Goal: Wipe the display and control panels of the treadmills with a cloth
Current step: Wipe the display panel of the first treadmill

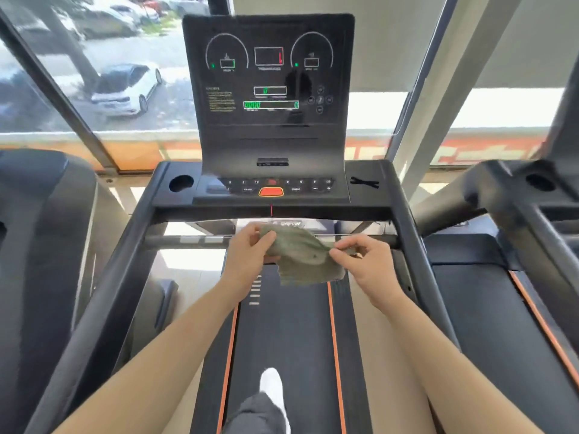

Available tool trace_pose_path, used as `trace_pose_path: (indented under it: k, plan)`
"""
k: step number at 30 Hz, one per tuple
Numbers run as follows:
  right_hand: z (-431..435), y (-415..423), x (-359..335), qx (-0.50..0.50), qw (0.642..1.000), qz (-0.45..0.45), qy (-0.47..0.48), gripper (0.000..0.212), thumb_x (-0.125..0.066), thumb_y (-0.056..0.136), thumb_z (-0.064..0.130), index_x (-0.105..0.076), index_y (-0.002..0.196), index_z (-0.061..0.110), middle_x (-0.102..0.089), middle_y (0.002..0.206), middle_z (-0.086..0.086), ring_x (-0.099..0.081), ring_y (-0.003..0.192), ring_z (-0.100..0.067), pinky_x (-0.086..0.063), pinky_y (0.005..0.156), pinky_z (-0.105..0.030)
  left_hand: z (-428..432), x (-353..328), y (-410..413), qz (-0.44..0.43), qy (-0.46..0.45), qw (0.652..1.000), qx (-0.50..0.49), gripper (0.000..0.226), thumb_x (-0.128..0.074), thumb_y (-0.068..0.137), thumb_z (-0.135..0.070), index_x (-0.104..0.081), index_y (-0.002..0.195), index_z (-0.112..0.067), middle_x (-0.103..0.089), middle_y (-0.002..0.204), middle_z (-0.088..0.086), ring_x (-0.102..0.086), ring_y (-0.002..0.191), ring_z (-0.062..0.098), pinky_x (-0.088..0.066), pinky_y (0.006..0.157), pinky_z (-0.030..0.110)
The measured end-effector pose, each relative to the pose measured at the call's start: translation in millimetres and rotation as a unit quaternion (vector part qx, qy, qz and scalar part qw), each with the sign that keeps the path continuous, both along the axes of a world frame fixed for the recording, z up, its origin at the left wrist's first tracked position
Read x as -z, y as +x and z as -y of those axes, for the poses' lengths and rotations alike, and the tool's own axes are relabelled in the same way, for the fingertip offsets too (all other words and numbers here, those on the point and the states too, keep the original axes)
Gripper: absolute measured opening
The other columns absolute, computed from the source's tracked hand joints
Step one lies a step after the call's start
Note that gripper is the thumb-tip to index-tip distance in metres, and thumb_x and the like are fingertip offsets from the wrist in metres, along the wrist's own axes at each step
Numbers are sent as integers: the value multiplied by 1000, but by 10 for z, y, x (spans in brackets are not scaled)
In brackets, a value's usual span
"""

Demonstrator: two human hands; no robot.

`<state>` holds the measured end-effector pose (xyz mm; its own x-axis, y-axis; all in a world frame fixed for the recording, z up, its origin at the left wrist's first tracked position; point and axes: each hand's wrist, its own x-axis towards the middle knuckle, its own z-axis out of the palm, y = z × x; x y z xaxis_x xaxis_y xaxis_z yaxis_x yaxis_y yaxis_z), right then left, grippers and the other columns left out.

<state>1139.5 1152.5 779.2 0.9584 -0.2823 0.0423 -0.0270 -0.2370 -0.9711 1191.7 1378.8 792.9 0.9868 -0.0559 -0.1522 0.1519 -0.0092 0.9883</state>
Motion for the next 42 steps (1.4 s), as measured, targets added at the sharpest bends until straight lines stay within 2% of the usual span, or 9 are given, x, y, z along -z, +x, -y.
trace_pose_path:
  k: [4,7,9,13,17,26,31,37,42]
  plan:
    - [194,823,-46,-19,980,73,-185,22,-81,72,5,-75,89,18,-68,91,8,-63,89,-6,-49,81,-21,177,60,919,48,19,999,13,30,-53,102,-3,-62,90,-29,-66,107,24,-69,91,30,-62,71,38]
    - [293,1412,-10,-10,962,72,-264,26,-82,72,8,-75,94,19,-66,93,9,-61,91,-10,-48,84,-23,327,148,1556,83,42,995,33,37,-48,102,2,-63,85,-27,-59,107,27,-62,88,32,-63,71,35]
    - [353,1781,10,1,950,54,-307,24,-81,73,9,-75,93,20,-64,92,10,-60,90,-15,-47,84,-27,435,147,1935,91,52,994,41,34,-46,100,6,-66,84,-16,-62,98,18,-65,89,28,-62,70,30]
    - [504,2438,-34,26,928,40,-369,20,-78,77,7,-75,92,20,-54,89,13,-49,91,-12,-31,79,-5,691,119,2623,147,125,979,62,31,-55,91,1,-76,88,-21,-74,97,-1,-72,87,22,-59,70,27]
    - [709,2955,-77,56,899,75,-429,23,-78,73,2,-74,92,14,-58,91,2,-43,94,-19,-27,81,-15,937,85,3115,264,213,938,75,26,-71,83,-6,-75,100,-26,-68,99,-15,-64,90,4,-54,83,24]
    - [1024,3996,-67,78,877,119,-458,36,-77,74,0,-72,108,10,-57,113,-11,-41,112,-31,-26,96,-16,1482,29,4086,378,320,868,48,42,-78,81,-5,-69,121,-10,-60,110,0,-60,91,14,-54,83,30]
    - [1153,4428,80,37,880,138,-453,40,-73,79,6,-67,119,9,-53,128,-14,-38,123,-36,-43,103,-39,1610,214,4467,405,371,835,22,44,-83,81,-13,-70,122,-7,-59,118,7,-57,106,23,-47,93,28]
    - [1088,4476,311,13,856,148,-495,45,-64,89,11,-58,133,3,-43,148,-19,-28,143,-41,-28,120,-43,1611,447,4581,488,419,766,-2,41,-79,89,-18,-69,127,-7,-58,129,16,-52,115,35,-50,98,37]
    - [1030,4490,457,-24,843,171,-509,48,-56,96,4,-47,141,-6,-30,159,-18,-20,150,-35,-29,119,-49,1513,511,4685,524,467,712,-8,37,-76,93,-23,-71,128,-12,-61,129,15,-52,112,36,-46,99,34]
